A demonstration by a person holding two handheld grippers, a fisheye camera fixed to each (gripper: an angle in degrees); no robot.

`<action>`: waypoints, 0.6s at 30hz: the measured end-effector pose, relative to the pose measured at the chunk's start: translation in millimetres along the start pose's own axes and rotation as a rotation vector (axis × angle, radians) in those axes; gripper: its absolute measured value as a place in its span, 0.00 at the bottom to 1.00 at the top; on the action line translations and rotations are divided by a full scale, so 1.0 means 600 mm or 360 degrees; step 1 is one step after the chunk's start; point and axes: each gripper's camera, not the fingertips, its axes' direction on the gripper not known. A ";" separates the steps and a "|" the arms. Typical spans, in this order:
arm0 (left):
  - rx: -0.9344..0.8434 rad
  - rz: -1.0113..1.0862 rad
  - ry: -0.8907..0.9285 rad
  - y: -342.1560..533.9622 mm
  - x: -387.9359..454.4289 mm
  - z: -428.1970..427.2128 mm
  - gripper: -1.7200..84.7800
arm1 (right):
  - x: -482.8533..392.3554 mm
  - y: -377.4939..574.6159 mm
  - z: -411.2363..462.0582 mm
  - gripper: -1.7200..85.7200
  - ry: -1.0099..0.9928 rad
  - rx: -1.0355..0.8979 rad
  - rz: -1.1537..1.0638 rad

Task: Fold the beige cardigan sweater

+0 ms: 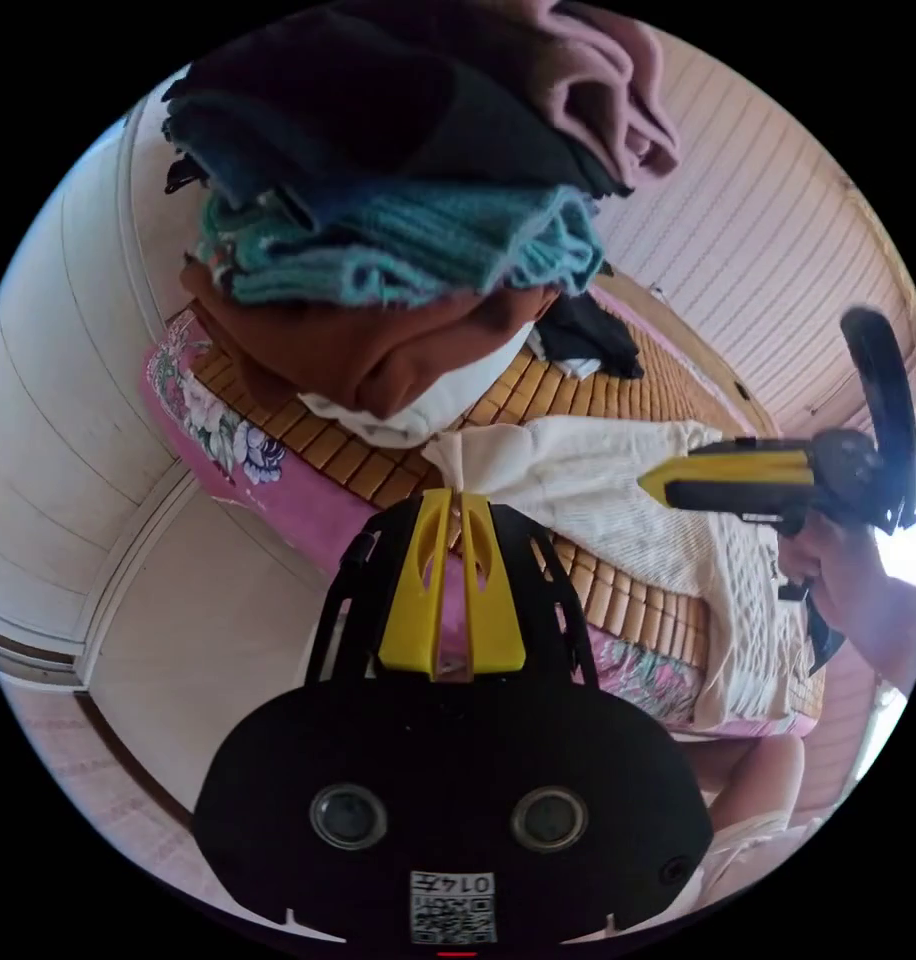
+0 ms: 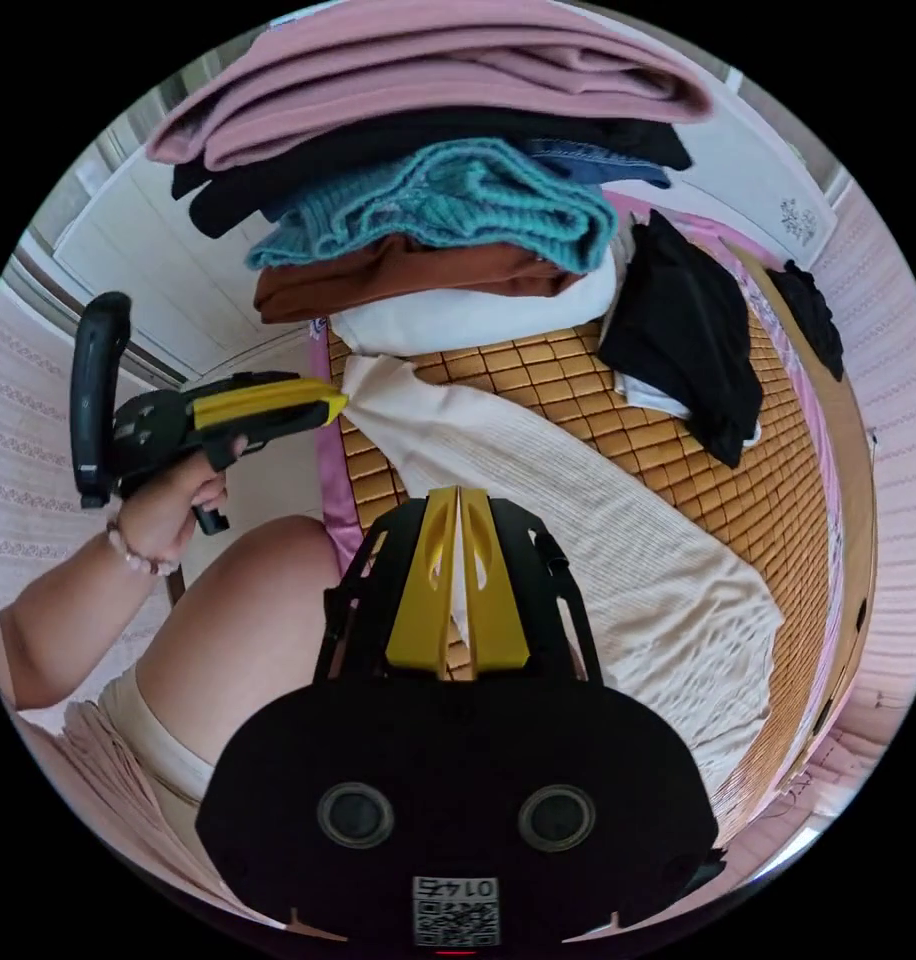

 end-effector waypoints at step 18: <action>0.0036 -0.0192 0.0154 0.076 0.013 0.025 0.01 | 0.010 -0.040 0.064 0.07 -0.0112 -0.0108 0.0098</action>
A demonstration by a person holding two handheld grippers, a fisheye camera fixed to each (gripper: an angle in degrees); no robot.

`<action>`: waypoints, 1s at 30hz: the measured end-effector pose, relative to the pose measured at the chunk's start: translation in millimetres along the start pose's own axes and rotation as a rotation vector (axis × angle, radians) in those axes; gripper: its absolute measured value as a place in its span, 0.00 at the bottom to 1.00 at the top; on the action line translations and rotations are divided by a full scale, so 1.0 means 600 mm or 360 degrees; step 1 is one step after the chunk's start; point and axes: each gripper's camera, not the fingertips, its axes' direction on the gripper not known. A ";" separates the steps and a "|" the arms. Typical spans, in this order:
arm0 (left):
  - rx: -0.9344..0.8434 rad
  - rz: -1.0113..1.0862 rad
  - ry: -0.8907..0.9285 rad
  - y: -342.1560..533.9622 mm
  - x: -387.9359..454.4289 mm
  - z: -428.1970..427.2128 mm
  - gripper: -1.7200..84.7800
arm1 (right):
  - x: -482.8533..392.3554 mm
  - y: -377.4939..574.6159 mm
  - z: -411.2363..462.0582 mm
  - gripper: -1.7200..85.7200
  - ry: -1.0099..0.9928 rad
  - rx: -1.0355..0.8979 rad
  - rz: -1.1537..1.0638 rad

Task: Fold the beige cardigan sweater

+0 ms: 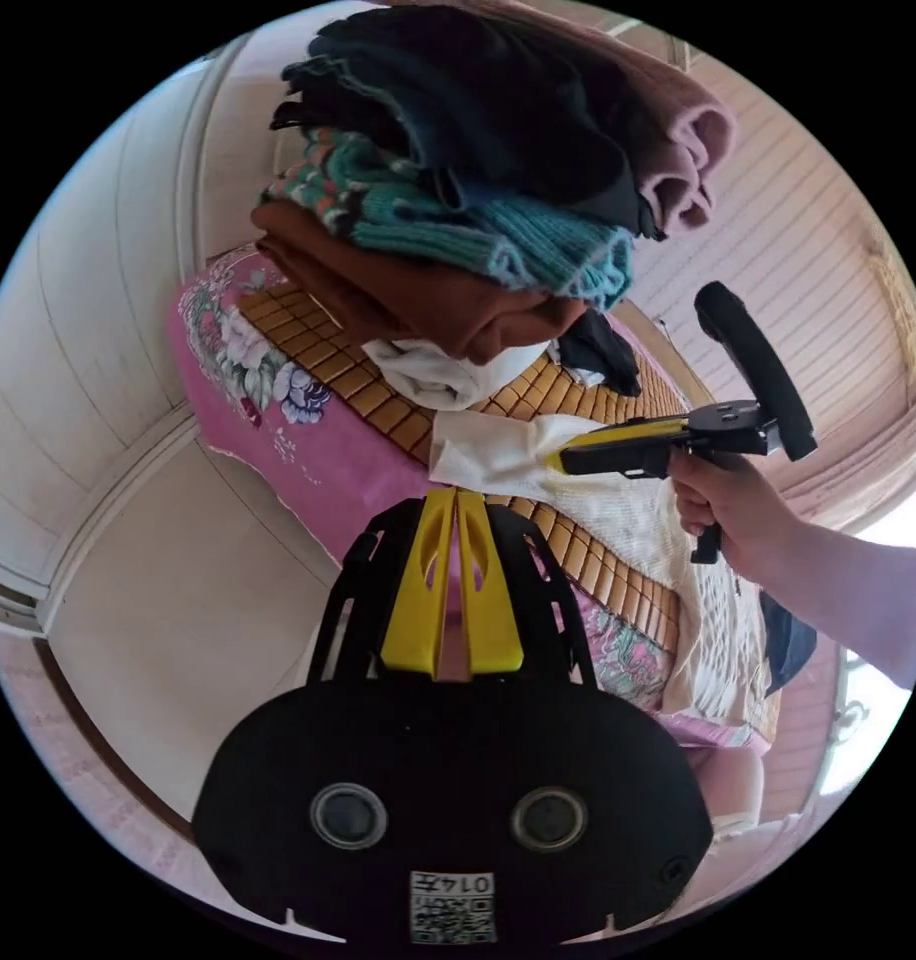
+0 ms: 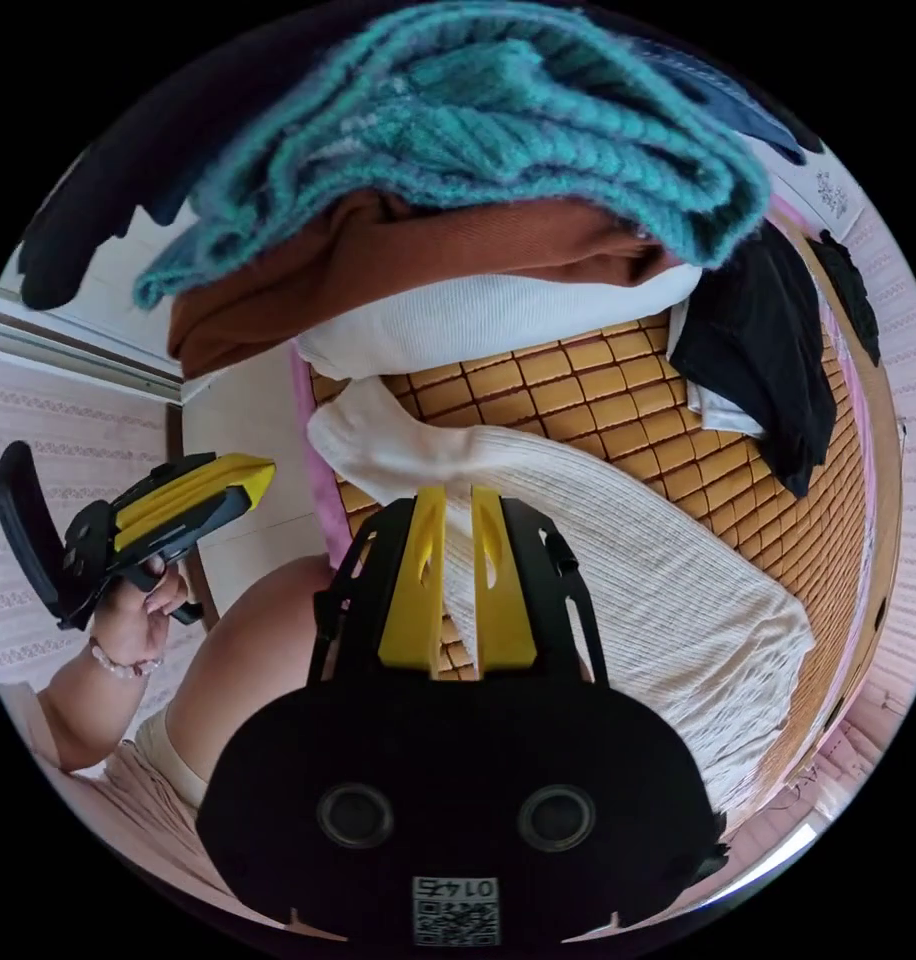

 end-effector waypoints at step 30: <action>-0.0762 0.2212 0.0628 0.344 0.945 0.276 0.02 | 0.328 1.261 -0.044 0.12 0.0582 0.0346 0.2102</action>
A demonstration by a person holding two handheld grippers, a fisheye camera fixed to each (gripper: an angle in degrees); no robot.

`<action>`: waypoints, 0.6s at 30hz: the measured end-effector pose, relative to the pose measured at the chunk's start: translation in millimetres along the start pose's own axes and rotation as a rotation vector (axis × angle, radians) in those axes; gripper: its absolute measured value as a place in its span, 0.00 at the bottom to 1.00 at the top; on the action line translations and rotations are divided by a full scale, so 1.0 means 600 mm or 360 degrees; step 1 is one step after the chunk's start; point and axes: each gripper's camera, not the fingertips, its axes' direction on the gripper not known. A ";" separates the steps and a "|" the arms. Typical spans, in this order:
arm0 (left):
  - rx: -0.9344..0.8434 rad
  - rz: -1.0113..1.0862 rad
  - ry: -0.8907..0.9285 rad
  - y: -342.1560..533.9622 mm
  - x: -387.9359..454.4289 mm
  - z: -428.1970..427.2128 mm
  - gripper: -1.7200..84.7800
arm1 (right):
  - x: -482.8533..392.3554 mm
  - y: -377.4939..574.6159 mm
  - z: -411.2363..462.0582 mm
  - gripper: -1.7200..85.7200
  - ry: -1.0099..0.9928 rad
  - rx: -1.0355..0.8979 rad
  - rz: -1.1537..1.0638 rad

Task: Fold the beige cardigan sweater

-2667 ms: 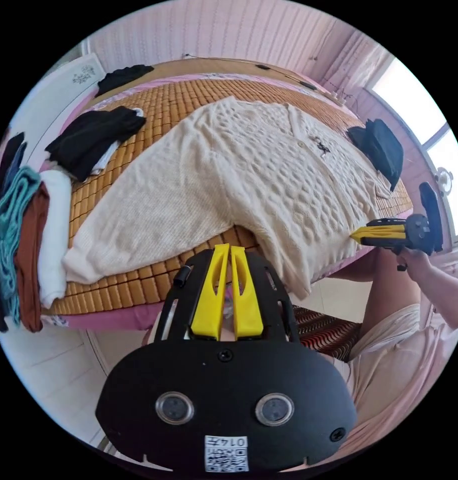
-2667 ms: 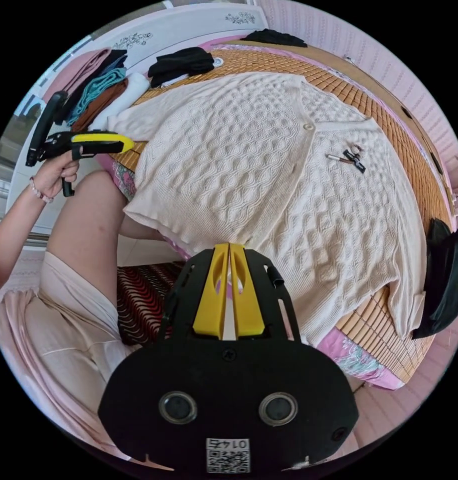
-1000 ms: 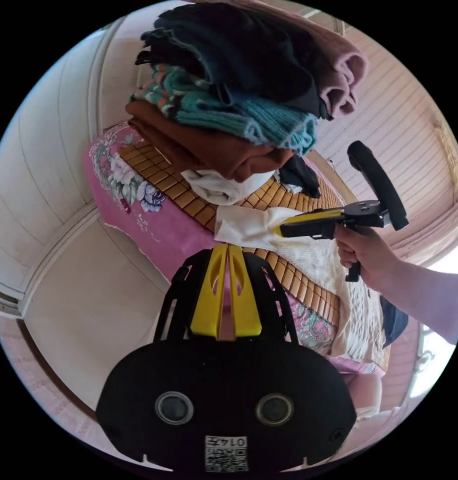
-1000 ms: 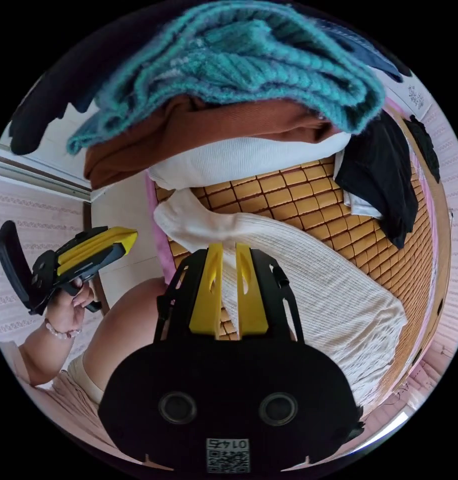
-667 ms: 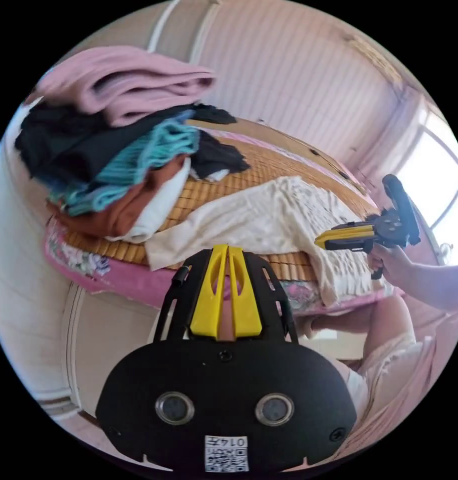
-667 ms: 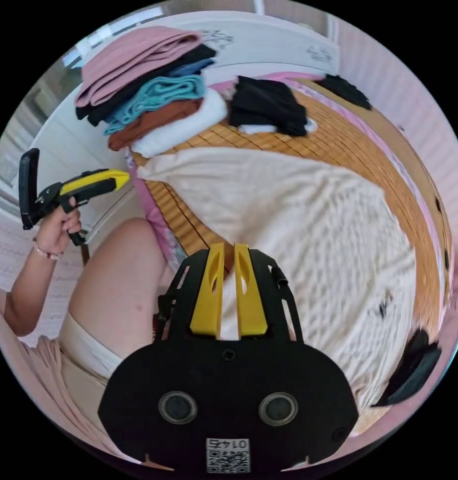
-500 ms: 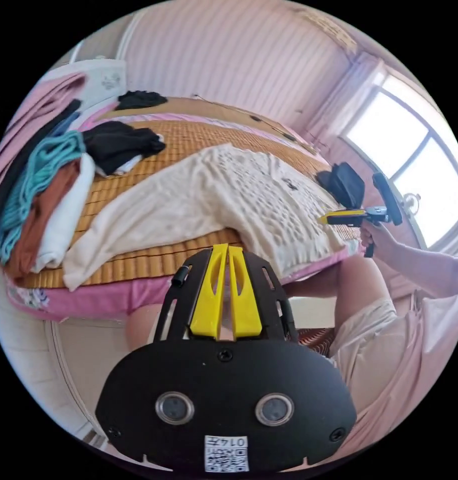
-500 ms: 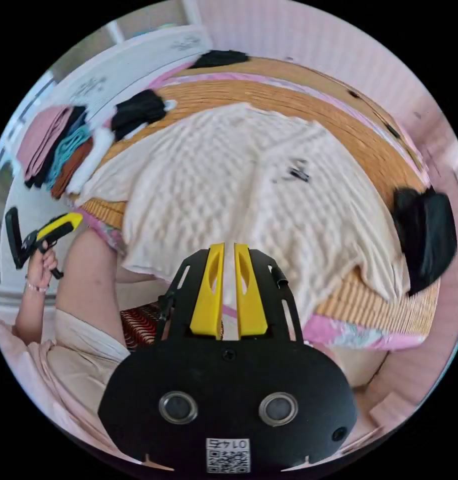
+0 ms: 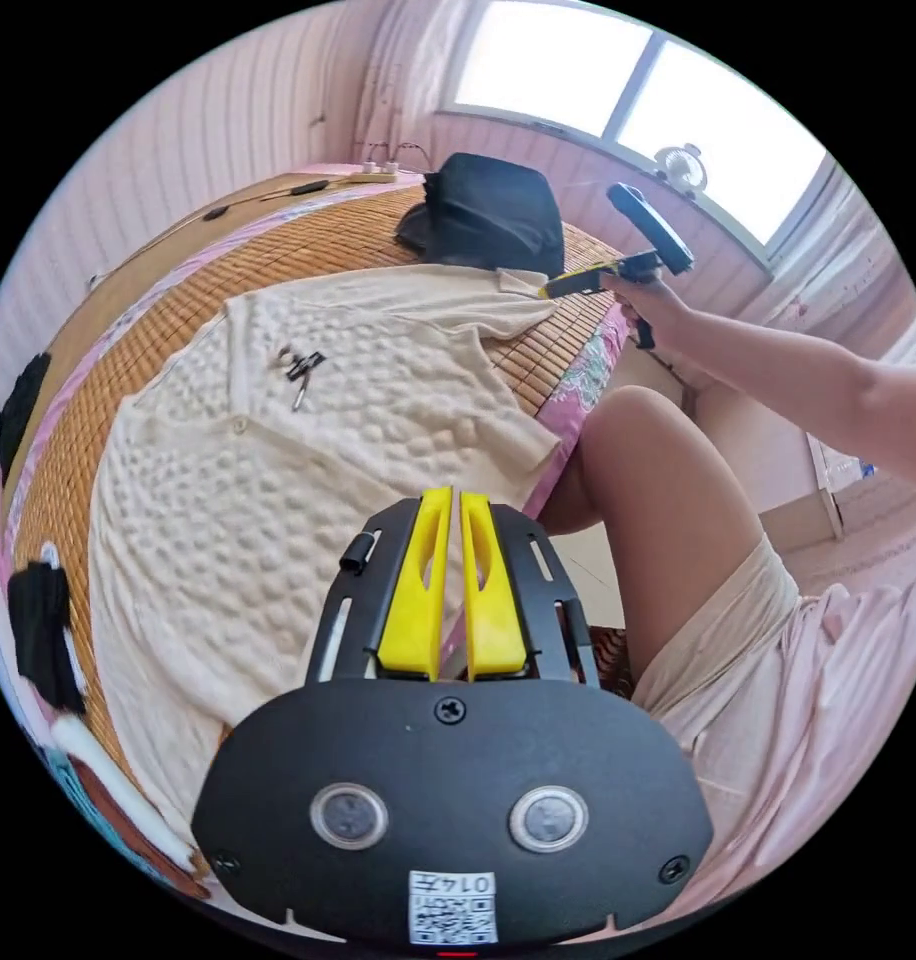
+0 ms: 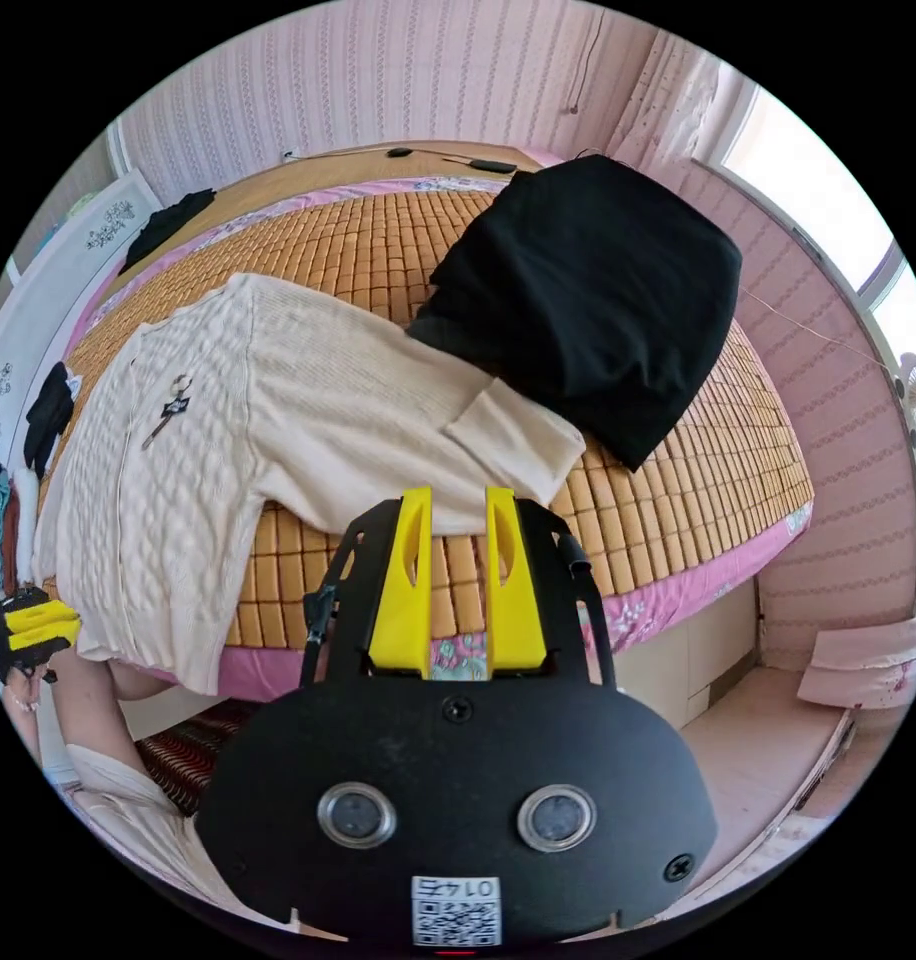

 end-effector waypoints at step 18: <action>0.0029 0.0368 0.0288 -0.460 0.111 0.289 0.05 | 0.341 0.233 0.048 0.02 -0.0123 0.0411 0.1485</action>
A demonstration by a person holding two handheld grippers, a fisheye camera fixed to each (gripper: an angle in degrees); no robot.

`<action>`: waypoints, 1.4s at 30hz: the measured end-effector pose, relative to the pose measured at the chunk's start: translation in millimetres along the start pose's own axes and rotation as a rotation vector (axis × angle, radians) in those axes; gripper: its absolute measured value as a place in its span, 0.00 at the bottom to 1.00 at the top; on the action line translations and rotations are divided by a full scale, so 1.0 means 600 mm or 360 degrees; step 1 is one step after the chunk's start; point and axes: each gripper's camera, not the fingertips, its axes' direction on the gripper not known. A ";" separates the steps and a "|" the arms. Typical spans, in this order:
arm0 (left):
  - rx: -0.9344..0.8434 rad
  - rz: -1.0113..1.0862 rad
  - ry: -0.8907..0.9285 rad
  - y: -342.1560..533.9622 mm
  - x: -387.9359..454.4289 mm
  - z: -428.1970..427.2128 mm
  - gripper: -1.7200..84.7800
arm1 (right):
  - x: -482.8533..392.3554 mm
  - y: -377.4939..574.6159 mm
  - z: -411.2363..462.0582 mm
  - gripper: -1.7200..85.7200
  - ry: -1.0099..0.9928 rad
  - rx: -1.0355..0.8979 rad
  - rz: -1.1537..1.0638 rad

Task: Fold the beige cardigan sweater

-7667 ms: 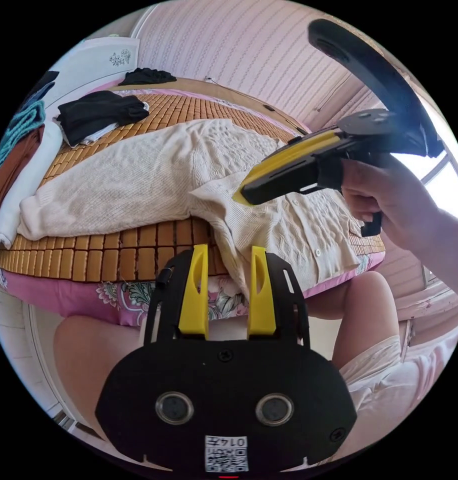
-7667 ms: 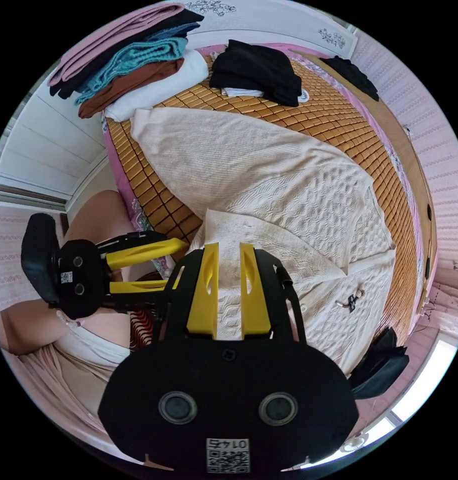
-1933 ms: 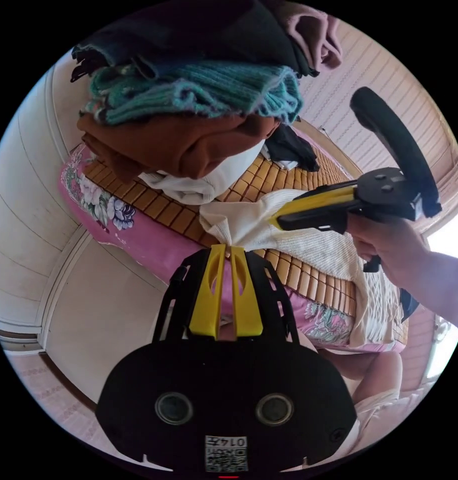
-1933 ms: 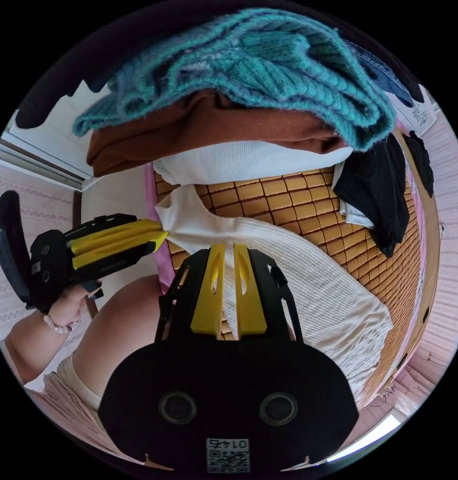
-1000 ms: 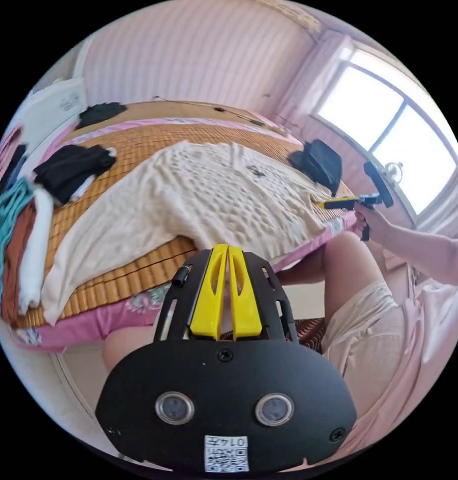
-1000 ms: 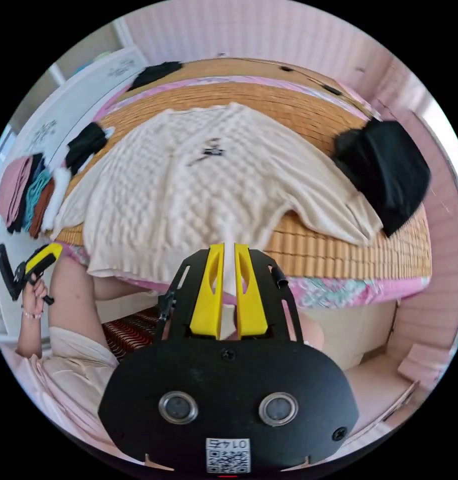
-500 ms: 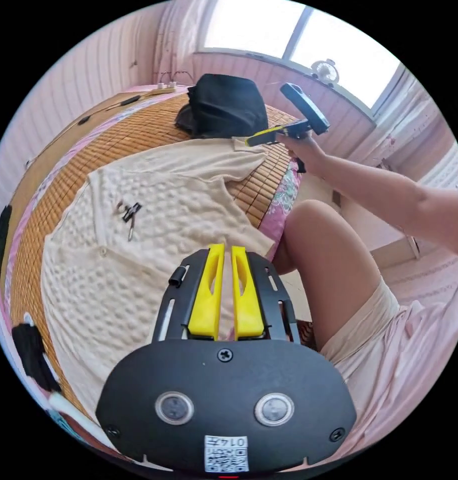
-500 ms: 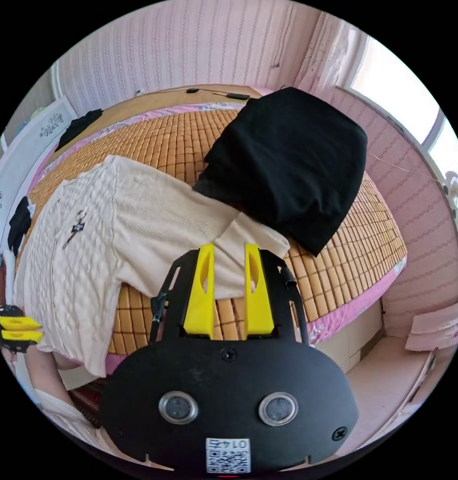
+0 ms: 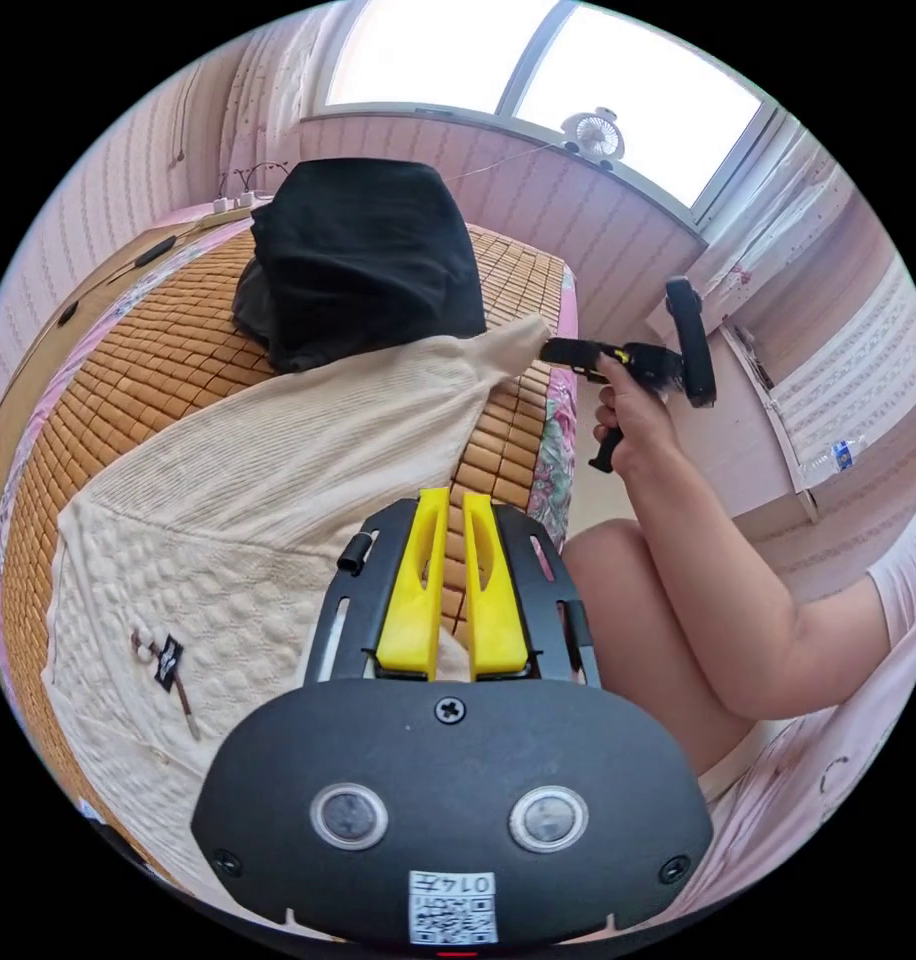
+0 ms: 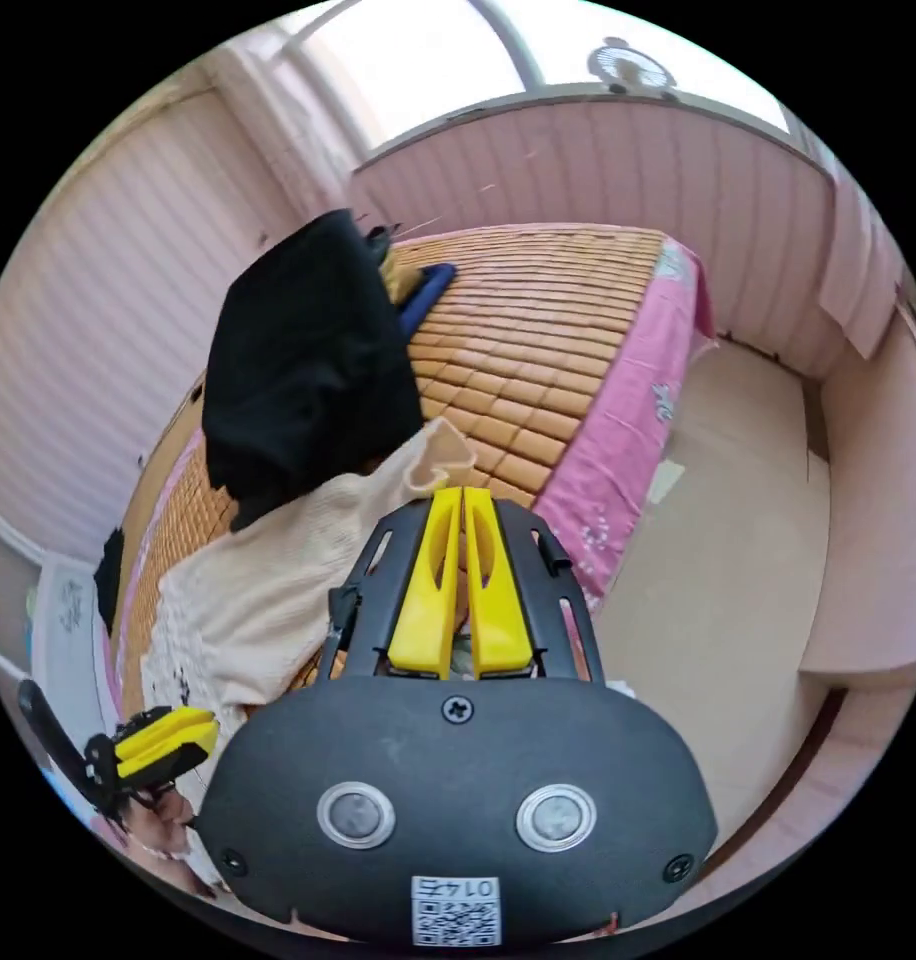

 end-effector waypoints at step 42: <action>-0.0518 0.0449 -0.0425 -0.279 0.166 0.319 0.01 | 0.042 -0.056 0.075 0.02 -0.0270 0.0114 -0.0310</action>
